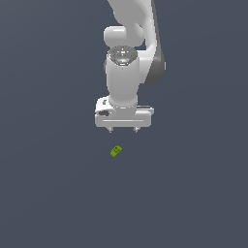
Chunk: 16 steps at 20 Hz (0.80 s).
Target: Pick up the object and move it to a goal position.
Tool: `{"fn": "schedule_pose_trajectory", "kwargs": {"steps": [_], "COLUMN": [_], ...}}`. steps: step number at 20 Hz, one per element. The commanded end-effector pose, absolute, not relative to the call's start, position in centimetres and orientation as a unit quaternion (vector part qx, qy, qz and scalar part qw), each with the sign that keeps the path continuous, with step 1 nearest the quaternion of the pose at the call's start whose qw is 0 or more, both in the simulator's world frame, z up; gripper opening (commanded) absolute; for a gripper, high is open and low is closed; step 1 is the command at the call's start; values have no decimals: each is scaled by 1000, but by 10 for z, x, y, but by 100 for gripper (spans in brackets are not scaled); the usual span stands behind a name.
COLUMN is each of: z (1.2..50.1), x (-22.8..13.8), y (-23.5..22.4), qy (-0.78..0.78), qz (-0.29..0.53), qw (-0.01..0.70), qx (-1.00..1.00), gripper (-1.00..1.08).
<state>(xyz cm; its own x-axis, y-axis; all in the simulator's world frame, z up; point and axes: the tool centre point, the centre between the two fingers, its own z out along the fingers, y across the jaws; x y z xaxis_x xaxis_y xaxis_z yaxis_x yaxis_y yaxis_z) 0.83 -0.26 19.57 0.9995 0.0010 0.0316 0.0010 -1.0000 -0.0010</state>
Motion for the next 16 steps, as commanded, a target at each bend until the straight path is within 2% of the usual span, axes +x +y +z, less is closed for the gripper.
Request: {"fn": "schedule_pose_trajectory", "kwargs": {"steps": [1,10,16], "z": [196,200,200], "x": [8,2,2], "y": [-3,20,19], "qy": [0,-5,-6], "qz": [-16,-6,-6], "qw": [1,7,7], "qx": [-1000,-1000,-1000], "gripper": [100,100,100]}}
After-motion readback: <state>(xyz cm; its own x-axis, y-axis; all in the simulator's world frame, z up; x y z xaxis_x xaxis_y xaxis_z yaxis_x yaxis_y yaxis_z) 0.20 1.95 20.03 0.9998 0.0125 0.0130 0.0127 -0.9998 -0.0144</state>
